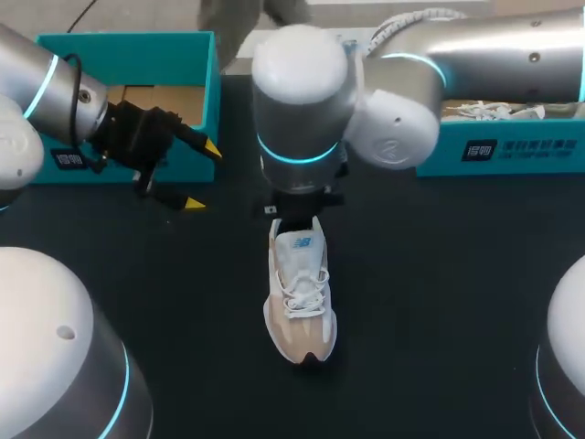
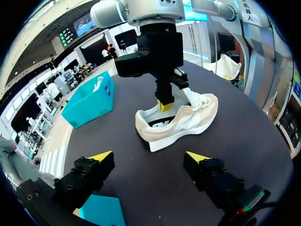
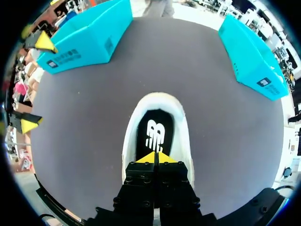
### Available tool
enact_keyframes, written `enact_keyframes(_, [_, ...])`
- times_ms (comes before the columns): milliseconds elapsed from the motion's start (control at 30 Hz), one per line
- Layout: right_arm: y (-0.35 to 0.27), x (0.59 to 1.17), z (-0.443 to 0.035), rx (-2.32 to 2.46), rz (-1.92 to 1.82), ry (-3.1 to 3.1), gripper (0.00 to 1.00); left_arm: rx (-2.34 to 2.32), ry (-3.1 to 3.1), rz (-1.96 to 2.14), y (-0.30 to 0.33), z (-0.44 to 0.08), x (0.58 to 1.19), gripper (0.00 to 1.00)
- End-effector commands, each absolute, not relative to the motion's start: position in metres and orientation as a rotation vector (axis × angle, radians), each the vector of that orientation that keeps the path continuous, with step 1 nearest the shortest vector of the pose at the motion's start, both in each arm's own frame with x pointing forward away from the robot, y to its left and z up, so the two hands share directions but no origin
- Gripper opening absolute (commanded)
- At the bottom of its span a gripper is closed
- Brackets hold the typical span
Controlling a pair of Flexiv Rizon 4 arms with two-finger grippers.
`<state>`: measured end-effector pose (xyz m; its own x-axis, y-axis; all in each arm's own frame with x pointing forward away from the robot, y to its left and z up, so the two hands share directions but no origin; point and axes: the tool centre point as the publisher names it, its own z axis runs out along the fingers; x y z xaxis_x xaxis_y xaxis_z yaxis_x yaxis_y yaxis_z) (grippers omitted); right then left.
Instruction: Take the shoe out of the shoebox, open the shoe tongue, remove and reinsert the insole, then place the shoe into the shoebox
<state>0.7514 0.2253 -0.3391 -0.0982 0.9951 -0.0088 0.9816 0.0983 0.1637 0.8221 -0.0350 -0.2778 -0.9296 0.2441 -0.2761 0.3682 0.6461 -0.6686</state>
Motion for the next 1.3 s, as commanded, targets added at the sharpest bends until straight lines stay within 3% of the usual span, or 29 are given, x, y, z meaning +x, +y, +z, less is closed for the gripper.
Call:
enact_keyframes(33, [0.237, 0.754, -0.357, 2.036, 0.16, 2.254, 0.0, 0.506, 2.703, -1.147, -0.035, -0.277, 0.821, 1.0])
enact_keyframes(800, [0.229, 0.746, -0.394, 2.035, 0.045, 2.291, 0.0, 0.506, 2.703, -1.147, -0.035, -0.277, 0.821, 1.0])
enact_keyframes(1133, [0.225, 0.763, -0.357, 1.985, 0.113, 2.21, 0.0, 0.506, 2.703, -1.147, -0.035, -0.277, 0.821, 1.0])
enact_keyframes(1300, [0.224, 0.785, -0.361, 1.968, 0.191, 2.148, 0.0, 0.506, 2.703, -1.147, -0.035, -0.277, 0.821, 1.0])
